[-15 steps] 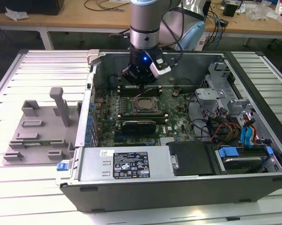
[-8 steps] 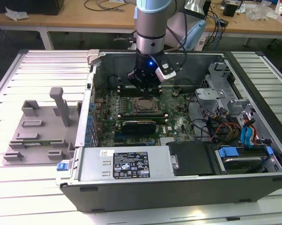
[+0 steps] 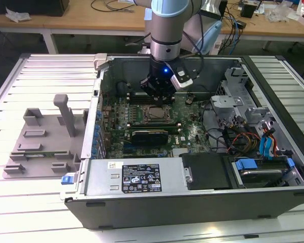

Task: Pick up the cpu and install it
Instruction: 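Install the first cpu locking lever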

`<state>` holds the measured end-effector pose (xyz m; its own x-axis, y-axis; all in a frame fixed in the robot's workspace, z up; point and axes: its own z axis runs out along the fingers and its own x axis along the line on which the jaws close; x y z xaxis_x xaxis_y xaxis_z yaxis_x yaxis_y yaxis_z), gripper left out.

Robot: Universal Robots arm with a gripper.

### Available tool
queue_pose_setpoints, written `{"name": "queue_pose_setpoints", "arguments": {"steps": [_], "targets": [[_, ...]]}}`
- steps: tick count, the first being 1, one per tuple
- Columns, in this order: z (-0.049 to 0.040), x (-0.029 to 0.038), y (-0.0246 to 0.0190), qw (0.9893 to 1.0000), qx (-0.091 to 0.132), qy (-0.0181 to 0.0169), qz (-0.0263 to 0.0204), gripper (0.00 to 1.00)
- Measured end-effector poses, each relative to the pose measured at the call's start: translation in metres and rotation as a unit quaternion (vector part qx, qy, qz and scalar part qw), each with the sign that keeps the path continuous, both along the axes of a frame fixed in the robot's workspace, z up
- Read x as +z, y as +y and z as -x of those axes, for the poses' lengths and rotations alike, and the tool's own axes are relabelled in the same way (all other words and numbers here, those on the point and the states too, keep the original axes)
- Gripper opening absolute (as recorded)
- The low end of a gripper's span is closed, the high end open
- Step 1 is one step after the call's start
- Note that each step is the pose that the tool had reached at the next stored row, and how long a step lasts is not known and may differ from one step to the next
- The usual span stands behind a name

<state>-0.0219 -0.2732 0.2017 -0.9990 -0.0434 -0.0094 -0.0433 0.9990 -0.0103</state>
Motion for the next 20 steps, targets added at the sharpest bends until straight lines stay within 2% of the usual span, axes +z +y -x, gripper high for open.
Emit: {"name": "queue_pose_setpoints", "arguments": {"steps": [2, 3, 5, 7, 12, 14, 18, 20], "targets": [[-0.0004, -0.0009, 0.0049, 0.9999, 0.011, -0.0001, -0.0002, 0.11], [-0.0006, -0.0002, 0.0051, 0.9999, 0.013, -0.0004, -0.0002, 0.11], [-0.0001, 0.0073, 0.0047, 0.9999, 0.013, -0.002, 0.0053, 0.11], [0.0011, 0.011, 0.0009, 0.9998, 0.013, -0.0043, 0.0112, 0.11], [0.0025, 0.0118, -0.0086, 0.9997, 0.013, -0.0055, 0.0177, 0.11], [0.003, 0.0138, -0.0133, 0.9996, 0.013, -0.0063, 0.0232, 0.11], [0.0031, 0.0201, -0.0155, 0.9995, 0.013, -0.007, 0.0277, 0.11], [0.0031, 0.0261, -0.0159, 0.9994, 0.013, -0.0076, 0.0297, 0.11]]}}
